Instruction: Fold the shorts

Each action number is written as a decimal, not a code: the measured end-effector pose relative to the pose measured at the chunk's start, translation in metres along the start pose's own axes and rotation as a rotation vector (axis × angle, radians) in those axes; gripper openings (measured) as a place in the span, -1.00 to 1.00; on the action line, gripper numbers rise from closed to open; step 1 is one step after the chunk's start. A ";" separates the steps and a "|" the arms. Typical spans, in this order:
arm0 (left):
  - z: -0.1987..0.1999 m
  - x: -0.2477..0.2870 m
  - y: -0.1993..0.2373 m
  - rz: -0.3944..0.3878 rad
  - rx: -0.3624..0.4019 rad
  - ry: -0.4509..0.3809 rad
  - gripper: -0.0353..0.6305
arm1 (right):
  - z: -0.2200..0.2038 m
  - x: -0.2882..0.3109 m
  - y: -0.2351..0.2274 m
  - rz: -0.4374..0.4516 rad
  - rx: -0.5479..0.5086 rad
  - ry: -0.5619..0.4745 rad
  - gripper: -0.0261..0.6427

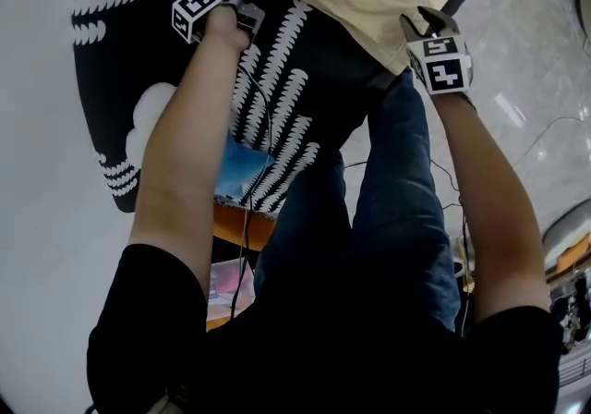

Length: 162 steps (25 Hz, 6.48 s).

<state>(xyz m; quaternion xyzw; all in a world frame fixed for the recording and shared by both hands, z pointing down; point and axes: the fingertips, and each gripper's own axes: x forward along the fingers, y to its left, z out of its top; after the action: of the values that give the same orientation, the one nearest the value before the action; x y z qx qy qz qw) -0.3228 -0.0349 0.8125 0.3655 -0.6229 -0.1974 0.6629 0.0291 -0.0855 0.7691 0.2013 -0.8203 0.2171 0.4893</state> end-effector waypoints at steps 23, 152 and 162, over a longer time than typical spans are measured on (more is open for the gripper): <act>-0.018 -0.023 -0.099 -0.198 0.515 0.086 -0.74 | -0.013 -0.026 -0.006 -0.035 0.088 -0.039 -0.48; -0.244 -0.316 -0.391 -0.450 1.256 0.302 -0.50 | 0.065 -0.420 0.072 -0.050 0.193 -0.311 -0.50; -0.187 -0.439 -0.428 -0.465 1.170 0.090 -0.50 | 0.150 -0.487 0.124 0.025 0.027 -0.379 -0.50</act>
<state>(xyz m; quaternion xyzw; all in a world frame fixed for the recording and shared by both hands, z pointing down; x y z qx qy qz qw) -0.1228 0.0448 0.2087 0.8014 -0.5035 0.0529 0.3185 0.0691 -0.0090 0.2524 0.2349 -0.8972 0.1926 0.3207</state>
